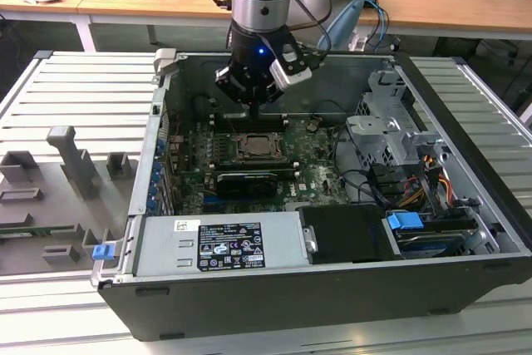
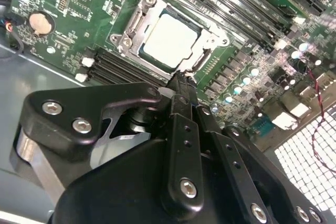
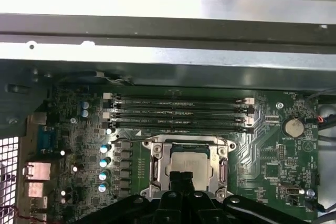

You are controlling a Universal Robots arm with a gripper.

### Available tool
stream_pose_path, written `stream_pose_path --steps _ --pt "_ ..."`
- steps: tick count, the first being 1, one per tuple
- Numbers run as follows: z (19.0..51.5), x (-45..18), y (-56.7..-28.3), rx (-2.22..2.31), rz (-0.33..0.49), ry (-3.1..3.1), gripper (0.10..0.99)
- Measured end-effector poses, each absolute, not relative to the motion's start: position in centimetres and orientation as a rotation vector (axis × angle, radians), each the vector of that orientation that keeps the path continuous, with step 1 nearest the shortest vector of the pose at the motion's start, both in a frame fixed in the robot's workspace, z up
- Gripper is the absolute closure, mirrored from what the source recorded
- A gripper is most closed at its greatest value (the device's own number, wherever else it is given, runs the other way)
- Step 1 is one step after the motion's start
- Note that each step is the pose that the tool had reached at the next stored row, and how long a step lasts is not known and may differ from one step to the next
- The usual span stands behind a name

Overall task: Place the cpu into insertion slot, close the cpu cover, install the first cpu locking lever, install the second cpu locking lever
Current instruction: 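Install the first cpu locking lever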

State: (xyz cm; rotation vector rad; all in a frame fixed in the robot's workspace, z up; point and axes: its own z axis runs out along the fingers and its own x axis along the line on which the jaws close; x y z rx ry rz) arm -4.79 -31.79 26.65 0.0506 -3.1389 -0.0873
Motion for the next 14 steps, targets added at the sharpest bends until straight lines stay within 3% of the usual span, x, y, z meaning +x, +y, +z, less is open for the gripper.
stream_pose_path --steps 14 --pt "26.6 -7.3 -31.8 0.051 -0.087 -3.139 0.98"
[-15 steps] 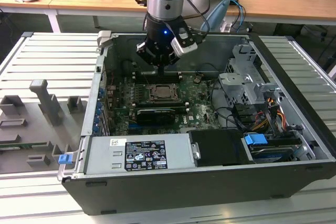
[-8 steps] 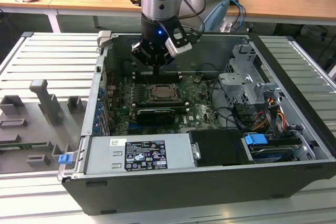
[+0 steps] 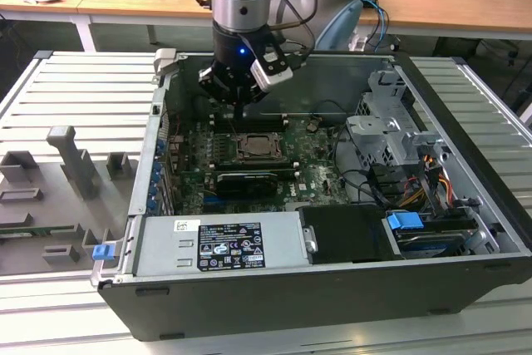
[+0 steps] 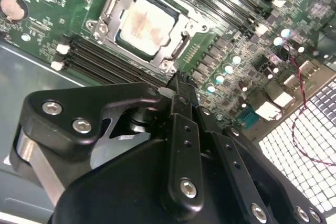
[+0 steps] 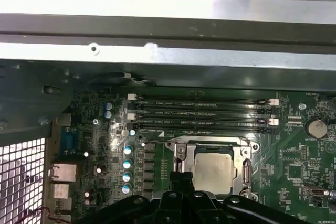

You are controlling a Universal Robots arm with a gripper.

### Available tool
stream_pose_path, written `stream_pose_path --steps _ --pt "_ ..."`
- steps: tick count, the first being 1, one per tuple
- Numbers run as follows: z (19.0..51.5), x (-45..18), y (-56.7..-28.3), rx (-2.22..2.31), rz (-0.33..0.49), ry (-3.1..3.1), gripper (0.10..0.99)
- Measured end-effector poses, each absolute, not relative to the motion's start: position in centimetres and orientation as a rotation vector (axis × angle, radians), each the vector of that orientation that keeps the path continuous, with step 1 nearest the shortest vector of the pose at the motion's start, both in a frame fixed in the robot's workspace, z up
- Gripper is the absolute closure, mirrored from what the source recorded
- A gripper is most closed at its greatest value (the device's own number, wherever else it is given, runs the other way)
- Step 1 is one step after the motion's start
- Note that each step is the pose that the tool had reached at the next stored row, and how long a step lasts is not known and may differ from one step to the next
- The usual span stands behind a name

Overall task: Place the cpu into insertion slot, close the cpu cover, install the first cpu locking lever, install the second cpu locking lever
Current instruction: 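Install the first cpu locking lever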

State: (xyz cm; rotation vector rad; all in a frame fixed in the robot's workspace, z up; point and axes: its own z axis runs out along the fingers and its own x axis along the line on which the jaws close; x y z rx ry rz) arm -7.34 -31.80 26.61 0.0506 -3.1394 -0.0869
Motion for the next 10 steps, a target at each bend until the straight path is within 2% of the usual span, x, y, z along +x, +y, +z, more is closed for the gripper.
stream_pose_path --steps 10 --pt "26.3 -10.6 -31.8 0.051 -0.087 -3.141 0.98"
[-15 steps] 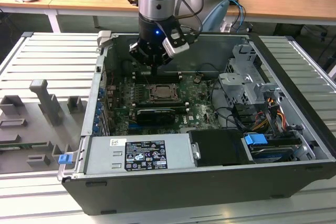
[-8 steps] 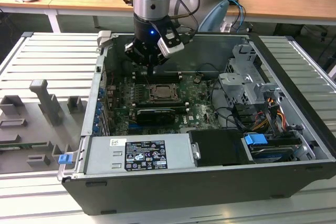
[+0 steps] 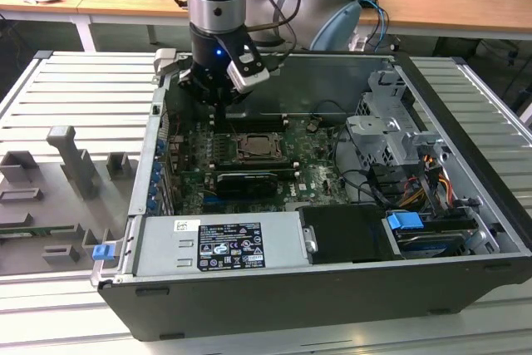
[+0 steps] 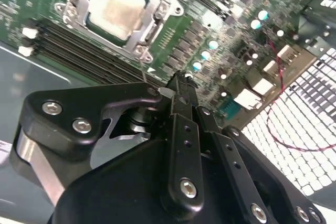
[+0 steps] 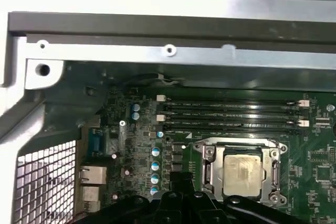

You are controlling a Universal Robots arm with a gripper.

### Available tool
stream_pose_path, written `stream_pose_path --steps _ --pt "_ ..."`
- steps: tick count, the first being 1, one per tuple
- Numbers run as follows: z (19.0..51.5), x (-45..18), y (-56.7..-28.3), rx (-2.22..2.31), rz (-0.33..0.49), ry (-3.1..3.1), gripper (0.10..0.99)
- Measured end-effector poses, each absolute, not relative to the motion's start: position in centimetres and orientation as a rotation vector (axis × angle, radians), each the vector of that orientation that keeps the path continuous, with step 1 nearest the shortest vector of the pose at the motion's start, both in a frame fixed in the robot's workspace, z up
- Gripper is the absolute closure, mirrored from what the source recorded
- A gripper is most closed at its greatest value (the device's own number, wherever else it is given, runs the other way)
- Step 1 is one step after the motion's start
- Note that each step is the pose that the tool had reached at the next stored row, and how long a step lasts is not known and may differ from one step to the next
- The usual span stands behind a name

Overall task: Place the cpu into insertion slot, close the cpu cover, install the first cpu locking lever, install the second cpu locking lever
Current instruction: 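Install the first cpu locking lever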

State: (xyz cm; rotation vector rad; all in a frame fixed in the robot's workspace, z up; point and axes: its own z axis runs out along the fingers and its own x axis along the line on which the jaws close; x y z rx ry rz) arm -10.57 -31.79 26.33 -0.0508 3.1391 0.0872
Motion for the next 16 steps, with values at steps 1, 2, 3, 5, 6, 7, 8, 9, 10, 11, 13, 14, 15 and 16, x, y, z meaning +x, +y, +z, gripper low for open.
stream_pose_path --steps 1,2,3,5,6,7,8,9,10,11,13,14,15,16 --pt "26.3 -10.8 -31.8 -0.051 0.087 3.139 0.98" --pt "26.2 -11.0 -31.8 -0.051 0.087 3.139 0.98" --pt "26.1 -11.1 -31.6 -0.051 0.087 3.139 0.98" --pt "26.0 -11.2 -31.1 -0.051 0.087 3.139 0.98" --pt "26.0 -11.2 -30.8 -0.051 0.087 3.139 0.98" --pt "25.9 -11.2 -30.4 -0.051 0.087 3.139 0.98" --pt "25.9 -11.2 -30.1 -0.051 0.087 3.139 0.98" --pt "25.9 -11.2 -30.0 -0.051 0.087 3.139 0.98" --pt "25.9 -11.2 -30.0 -0.051 0.087 3.139 0.98" --pt "25.9 -11.2 -29.9 -0.051 0.087 3.139 0.98" --pt "25.9 -11.2 -29.8 -0.051 0.087 3.139 0.98" --pt "25.9 -11.2 -29.7 -0.051 0.087 3.139 0.98" --pt "25.9 -11.2 -29.6 -0.051 0.087 3.139 0.98" --pt "25.8 -11.1 -29.6 -0.051 0.087 3.139 0.98"
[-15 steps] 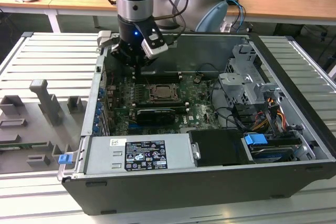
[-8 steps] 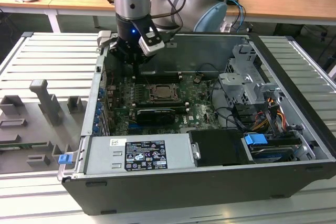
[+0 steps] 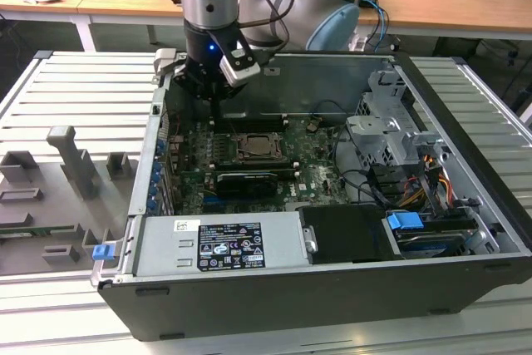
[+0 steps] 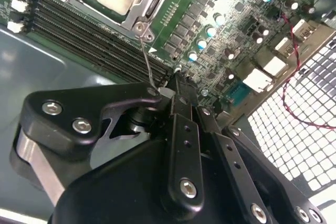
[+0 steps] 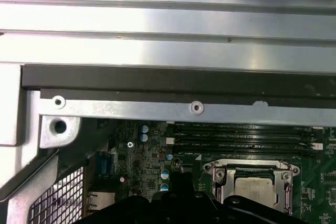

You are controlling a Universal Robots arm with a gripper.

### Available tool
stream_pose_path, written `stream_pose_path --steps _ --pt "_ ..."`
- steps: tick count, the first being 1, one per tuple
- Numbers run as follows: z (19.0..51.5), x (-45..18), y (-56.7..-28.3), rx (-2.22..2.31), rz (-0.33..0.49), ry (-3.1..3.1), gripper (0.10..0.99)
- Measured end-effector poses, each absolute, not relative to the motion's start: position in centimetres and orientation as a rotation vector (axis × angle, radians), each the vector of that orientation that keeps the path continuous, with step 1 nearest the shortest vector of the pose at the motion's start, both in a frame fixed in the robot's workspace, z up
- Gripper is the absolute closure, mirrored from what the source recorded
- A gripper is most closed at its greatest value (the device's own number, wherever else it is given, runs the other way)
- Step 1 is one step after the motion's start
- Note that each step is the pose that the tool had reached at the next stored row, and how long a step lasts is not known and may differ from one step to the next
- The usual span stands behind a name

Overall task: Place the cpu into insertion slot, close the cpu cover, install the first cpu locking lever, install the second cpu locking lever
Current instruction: 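Install the first cpu locking lever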

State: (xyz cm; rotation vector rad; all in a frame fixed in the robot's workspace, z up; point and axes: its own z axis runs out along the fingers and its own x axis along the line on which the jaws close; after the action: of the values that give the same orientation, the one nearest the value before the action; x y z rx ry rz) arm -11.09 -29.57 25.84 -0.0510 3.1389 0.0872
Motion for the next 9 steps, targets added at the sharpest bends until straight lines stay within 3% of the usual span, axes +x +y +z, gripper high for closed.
stream_pose_path --steps 9 --pt "25.7 -9.0 -29.4 -0.051 0.087 3.139 0.98"
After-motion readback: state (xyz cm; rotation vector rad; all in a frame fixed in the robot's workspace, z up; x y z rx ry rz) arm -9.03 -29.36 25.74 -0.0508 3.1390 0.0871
